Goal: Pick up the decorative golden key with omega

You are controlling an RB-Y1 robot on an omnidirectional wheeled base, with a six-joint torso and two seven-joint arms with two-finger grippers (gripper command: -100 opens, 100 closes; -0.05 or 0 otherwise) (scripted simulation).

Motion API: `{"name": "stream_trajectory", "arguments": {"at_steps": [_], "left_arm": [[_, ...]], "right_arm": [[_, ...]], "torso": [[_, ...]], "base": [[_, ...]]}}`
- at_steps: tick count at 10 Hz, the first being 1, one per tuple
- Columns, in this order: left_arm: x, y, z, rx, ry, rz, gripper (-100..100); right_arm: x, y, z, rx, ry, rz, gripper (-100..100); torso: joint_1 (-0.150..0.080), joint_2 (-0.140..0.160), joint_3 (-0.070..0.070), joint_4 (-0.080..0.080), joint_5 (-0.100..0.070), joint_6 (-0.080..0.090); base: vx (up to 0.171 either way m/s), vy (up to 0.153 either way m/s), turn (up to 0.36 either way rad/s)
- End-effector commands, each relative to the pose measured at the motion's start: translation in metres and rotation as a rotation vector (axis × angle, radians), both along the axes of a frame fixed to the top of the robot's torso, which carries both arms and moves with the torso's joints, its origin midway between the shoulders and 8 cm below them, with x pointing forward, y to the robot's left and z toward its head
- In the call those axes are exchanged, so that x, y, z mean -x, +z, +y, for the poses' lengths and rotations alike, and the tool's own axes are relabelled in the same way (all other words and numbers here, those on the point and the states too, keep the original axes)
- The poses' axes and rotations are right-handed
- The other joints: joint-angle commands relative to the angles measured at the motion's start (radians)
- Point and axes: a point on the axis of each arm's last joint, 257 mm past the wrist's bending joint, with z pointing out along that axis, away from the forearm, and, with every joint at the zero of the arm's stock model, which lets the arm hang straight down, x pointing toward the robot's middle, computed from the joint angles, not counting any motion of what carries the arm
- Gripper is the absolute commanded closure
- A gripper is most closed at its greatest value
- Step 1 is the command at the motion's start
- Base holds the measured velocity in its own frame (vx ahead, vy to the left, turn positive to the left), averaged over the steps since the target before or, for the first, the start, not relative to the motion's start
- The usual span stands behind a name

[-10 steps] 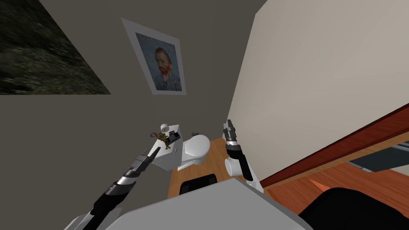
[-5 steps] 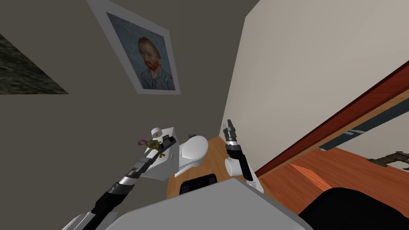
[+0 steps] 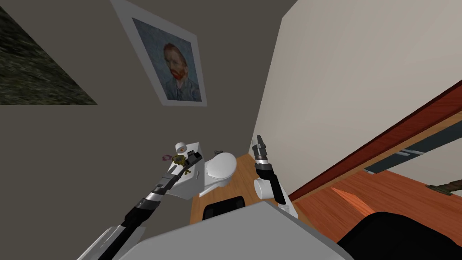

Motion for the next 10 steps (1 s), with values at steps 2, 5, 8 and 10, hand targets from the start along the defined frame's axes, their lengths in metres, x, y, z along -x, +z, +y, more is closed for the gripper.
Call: {"name": "stream_trajectory", "arguments": {"at_steps": [2,5,8,10], "left_arm": [[-0.022,-0.01,-0.017,0.024,-0.013,0.005,-100],[-0.05,-0.015,-0.036,0.042,-0.032,0.004,-100],[-0.072,-0.021,-0.058,0.054,-0.053,0.011,-100],[-0.087,-0.025,-0.081,0.06,-0.079,0.02,-100]], "right_arm": [[0.0,0.0,0.0,0.0,0.0,0.0,0],[0.0,0.0,0.0,0.0,0.0,0.0,0],[0.0,0.0,0.0,0.0,0.0,0.0,0],[0.0,0.0,0.0,0.0,0.0,0.0,0]], "torso": [[0.001,0.001,0.0,0.0,0.0,-0.001],[0.001,0.0,0.0,0.0,0.0,-0.001],[0.001,0.001,0.0,0.0,0.0,-0.001],[0.0,0.0,0.0,0.0,0.0,0.0]], "base": [[-0.06,0.032,0.131],[-0.042,0.027,0.091],[-0.053,0.032,0.081],[-0.037,0.027,0.112]]}}
